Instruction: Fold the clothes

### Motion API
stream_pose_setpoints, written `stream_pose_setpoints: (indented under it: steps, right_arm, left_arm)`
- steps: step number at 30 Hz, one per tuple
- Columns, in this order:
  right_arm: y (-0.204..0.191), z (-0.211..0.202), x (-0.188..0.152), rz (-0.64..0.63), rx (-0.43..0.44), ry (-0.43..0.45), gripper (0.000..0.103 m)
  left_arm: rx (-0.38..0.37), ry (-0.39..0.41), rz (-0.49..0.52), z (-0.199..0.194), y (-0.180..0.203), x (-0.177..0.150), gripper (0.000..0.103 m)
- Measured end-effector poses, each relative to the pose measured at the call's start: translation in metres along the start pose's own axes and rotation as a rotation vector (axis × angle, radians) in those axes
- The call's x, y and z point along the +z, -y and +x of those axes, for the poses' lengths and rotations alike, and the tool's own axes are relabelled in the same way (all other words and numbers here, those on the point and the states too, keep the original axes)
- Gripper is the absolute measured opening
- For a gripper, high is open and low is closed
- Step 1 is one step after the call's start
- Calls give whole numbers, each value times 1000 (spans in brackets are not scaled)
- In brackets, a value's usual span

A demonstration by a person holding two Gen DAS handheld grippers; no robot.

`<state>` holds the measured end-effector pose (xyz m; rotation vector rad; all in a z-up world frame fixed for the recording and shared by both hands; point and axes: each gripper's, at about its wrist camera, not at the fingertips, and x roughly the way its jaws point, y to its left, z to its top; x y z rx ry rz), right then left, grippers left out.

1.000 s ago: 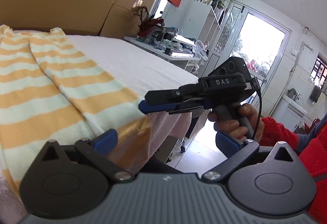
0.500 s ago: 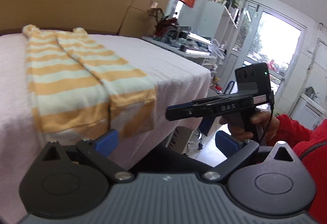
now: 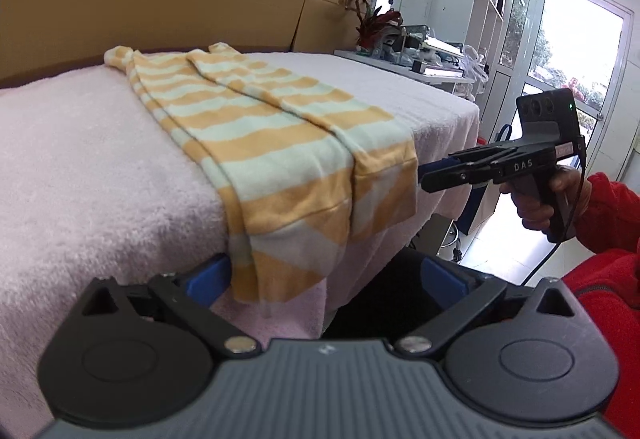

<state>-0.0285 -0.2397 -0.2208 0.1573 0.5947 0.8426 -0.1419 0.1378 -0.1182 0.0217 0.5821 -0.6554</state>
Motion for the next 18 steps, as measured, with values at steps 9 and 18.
stream_pose_setpoints:
  steps: [9,18]
  right_arm:
    - [-6,19,9,-1,109,0,58]
    - [-2,28,8,25,145,-31,58]
  left_arm:
    - [-57,38,-21,19,-2,-2,101]
    - [-65,34,-193,40,-37,-18,101]
